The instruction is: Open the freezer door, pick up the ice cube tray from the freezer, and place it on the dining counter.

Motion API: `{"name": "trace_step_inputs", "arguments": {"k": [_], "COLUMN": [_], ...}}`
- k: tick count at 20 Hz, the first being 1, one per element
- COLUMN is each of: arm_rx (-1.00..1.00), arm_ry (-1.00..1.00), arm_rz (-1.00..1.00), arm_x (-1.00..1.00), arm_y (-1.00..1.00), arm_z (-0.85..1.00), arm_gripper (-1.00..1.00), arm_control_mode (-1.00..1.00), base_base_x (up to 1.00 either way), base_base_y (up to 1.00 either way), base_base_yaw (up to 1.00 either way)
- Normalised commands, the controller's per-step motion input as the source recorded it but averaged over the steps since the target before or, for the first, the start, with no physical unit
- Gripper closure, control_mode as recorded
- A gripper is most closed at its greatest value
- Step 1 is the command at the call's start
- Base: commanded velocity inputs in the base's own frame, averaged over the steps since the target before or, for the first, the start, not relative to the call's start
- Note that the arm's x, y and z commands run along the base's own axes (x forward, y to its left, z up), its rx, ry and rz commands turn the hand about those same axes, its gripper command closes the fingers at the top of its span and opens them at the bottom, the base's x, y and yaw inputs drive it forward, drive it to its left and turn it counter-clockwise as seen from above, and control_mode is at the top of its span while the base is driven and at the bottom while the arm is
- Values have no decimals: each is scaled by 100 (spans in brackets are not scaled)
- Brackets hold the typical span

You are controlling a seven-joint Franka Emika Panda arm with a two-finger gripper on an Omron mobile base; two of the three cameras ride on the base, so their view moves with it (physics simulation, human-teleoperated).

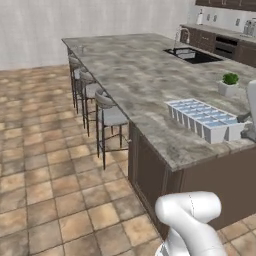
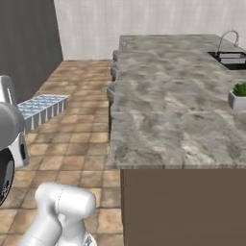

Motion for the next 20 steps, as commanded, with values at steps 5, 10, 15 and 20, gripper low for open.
{"name": "trace_step_inputs", "arguments": {"k": [5,10,15,20], "arm_rx": [0,0,0,0], "arm_ry": [0,0,0,0], "arm_rz": [0,0,0,0], "arm_x": [0,0,0,0], "arm_y": [0,0,0,0], "arm_z": [0,0,0,0], "arm_gripper": [100,100,100,100], "arm_control_mode": [100,100,100,100], "base_base_x": [25,39,54,69], "base_base_y": [100,100,100,100], "base_base_yaw": [-55,-54,-55,-53]}}
